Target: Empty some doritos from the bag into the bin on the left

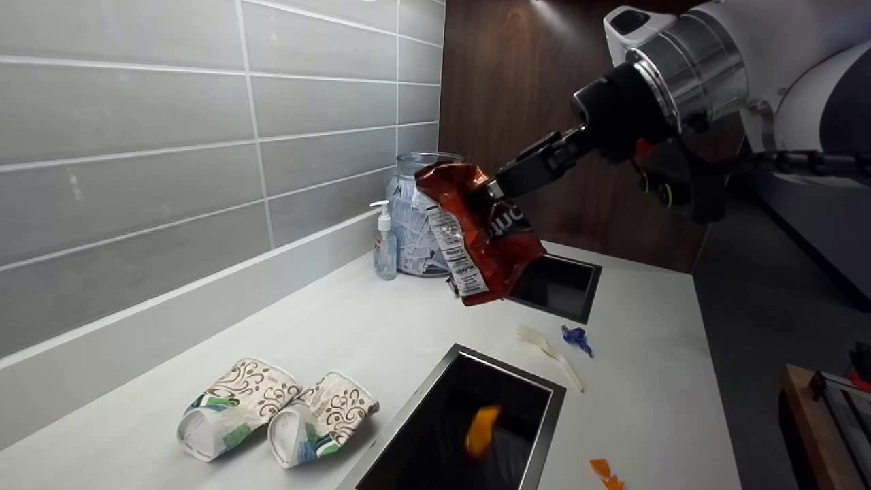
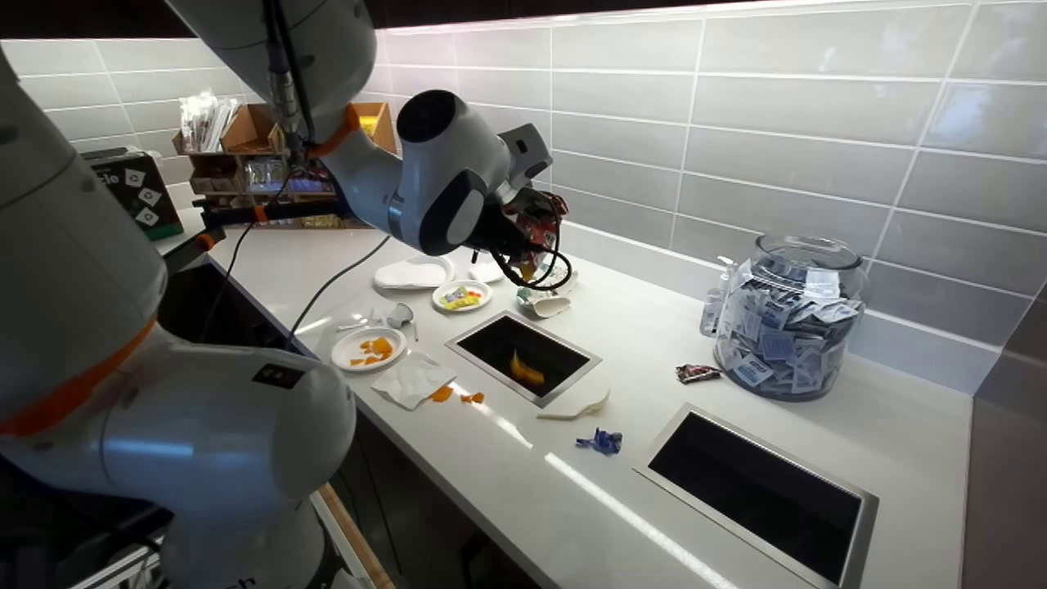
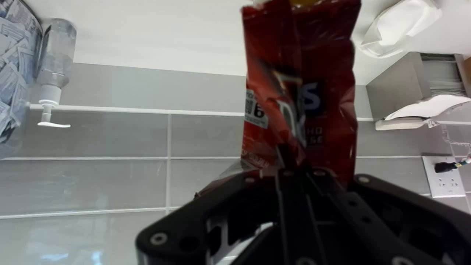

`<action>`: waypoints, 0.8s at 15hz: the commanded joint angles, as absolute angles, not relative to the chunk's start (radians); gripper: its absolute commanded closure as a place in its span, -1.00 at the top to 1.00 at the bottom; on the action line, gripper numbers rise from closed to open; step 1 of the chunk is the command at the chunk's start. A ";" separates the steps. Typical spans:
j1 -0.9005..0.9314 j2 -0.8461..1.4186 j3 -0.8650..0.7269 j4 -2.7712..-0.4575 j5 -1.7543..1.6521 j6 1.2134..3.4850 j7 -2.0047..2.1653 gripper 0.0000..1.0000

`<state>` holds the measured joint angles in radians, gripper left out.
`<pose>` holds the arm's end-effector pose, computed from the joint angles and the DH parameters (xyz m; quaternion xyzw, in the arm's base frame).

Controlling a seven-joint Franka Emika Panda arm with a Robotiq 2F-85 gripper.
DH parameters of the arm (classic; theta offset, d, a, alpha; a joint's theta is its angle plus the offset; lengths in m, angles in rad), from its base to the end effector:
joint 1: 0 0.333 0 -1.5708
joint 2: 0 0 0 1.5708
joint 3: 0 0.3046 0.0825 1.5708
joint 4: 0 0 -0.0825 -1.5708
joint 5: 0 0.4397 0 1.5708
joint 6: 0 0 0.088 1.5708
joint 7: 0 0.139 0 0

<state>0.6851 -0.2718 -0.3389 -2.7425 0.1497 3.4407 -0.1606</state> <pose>0.4743 0.1567 0.3395 -0.8787 -0.1357 -0.4472 0.0973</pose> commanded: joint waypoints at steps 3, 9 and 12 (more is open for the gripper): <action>0.724 -0.306 -0.363 -2.753 0.123 3.420 -0.180 -1.00; 0.749 -0.317 -0.377 -2.751 0.113 3.423 -0.187 -1.00; 0.732 -0.314 -0.364 -2.753 0.129 3.426 -0.189 -1.00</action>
<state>0.7244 -0.2891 -0.3514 -2.7413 0.1316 3.4407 -0.1784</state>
